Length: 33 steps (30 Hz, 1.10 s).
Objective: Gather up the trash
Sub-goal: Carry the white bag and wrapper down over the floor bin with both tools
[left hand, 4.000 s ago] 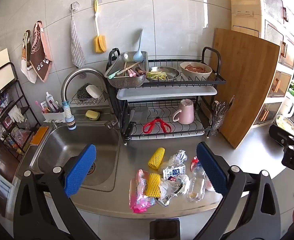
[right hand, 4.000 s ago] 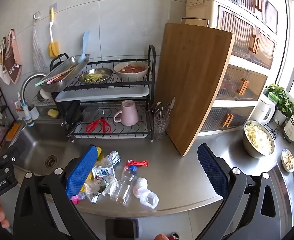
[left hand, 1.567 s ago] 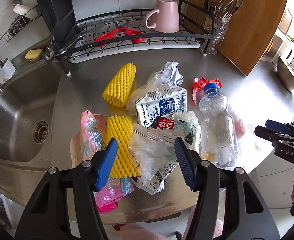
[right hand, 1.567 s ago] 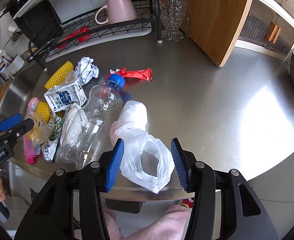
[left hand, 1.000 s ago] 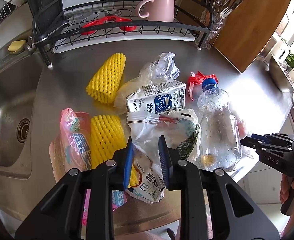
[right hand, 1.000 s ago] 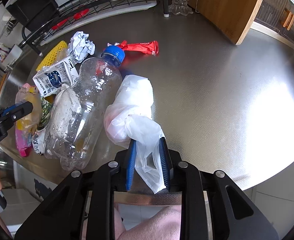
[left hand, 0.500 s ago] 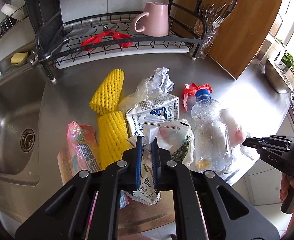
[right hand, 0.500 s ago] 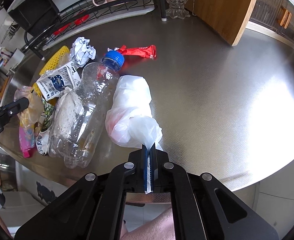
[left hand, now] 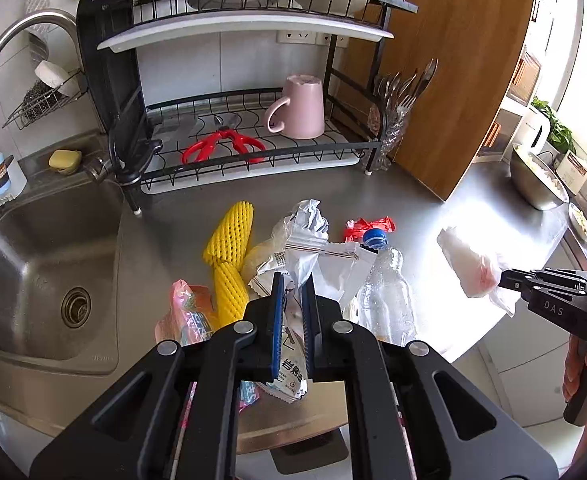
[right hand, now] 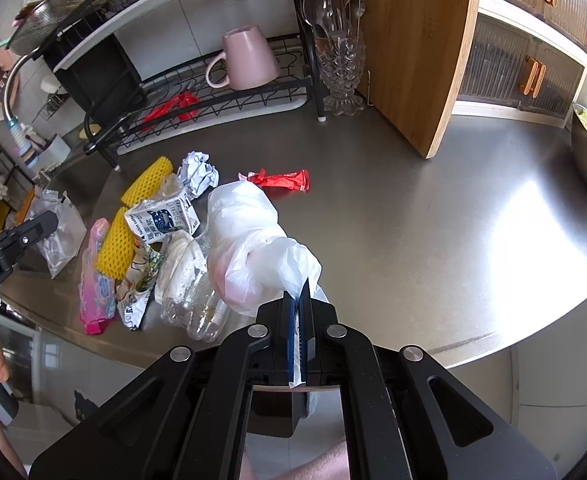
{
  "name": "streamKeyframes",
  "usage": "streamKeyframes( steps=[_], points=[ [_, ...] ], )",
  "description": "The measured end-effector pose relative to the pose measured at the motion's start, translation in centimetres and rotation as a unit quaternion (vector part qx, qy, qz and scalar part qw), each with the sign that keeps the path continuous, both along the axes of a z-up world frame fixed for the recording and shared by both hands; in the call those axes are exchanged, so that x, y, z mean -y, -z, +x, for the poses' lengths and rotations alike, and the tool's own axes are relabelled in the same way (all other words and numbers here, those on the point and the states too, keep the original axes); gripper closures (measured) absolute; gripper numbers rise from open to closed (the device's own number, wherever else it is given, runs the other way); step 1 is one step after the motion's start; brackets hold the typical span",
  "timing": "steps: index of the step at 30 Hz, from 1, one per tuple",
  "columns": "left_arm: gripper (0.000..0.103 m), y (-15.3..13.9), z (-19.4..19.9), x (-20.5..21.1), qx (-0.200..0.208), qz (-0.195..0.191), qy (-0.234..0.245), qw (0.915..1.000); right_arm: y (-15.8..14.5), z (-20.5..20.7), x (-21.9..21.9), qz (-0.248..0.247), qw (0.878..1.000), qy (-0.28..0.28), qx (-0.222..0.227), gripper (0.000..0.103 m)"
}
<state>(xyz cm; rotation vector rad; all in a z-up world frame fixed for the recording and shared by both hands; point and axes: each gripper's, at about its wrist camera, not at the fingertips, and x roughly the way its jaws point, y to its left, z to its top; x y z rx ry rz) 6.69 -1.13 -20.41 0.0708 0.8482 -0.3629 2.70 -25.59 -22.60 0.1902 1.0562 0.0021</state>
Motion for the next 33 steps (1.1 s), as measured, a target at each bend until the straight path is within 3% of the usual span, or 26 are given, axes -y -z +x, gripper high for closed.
streamKeyframes(
  steps=[7,17,23,33],
  points=[
    [0.096,-1.4,-3.5,-0.6,0.012,0.001,0.001,0.9999,-2.3,-2.8,-1.7,0.005,0.999,-0.029,0.016,0.1],
    [0.095,1.0,-9.3,-2.2,-0.029,-0.006,-0.008,0.9995,-2.0,-7.3,-4.7,0.038,0.995,-0.089,-0.009,0.1],
    [0.095,4.7,-12.1,-3.0,-0.071,-0.014,-0.006,0.9973,1.4,-9.3,-6.5,0.055,0.989,-0.12,-0.066,0.1],
    [0.095,14.4,-13.6,-2.8,-0.159,-0.012,0.002,0.9872,9.9,-10.4,-9.3,0.04,0.98,-0.138,-0.134,0.1]
  ],
)
